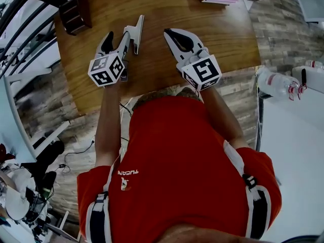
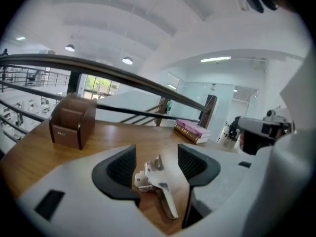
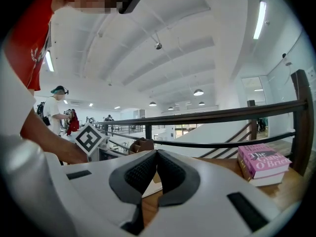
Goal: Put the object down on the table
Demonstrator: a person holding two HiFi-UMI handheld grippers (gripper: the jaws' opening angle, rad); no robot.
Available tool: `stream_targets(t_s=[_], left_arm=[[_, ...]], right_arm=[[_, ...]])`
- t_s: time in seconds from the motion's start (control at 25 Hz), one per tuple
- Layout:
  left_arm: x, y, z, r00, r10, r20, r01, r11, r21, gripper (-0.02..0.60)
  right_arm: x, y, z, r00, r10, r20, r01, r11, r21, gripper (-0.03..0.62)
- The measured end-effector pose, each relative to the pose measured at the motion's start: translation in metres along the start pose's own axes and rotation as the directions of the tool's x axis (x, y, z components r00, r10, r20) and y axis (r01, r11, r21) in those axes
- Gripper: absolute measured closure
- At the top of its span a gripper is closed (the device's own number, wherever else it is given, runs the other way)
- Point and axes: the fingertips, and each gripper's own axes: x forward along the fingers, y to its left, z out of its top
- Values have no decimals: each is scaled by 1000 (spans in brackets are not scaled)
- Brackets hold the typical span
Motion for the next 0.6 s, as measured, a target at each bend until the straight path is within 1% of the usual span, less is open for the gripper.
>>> stream_targets(t_s=[0.08, 0.16, 0.28, 0.4, 0.44, 0.52, 0.6], left_arm=[[-17, -17, 25, 996, -29, 85, 25, 998, 50, 323], [-34, -35, 49, 986, -46, 160, 29, 994, 105, 359], [-59, -62, 79, 964, -89, 252, 49, 986, 161, 424], [-84, -83, 101, 939, -126, 321, 67, 980, 189, 510], [-92, -88, 107, 930, -134, 341, 69, 978, 194, 530], [-104, -99, 116, 915, -156, 371, 81, 974, 211, 563], [-113, -110, 121, 905, -184, 384, 96, 967, 235, 572]], right_arm=[[0, 3, 7, 1000, 11, 20, -11, 1000, 7, 569], [-1, 5, 17, 999, 24, 46, -25, 1000, 13, 569], [-5, 10, 36, 995, 40, 93, -41, 999, 11, 569], [-11, 18, 57, 988, 58, 144, -58, 998, -2, 569], [-13, 21, 64, 985, 64, 160, -64, 998, -6, 569], [-18, 27, 76, 979, 76, 190, -74, 997, -15, 569], [-24, 33, 86, 973, 86, 213, -83, 996, -22, 569]])
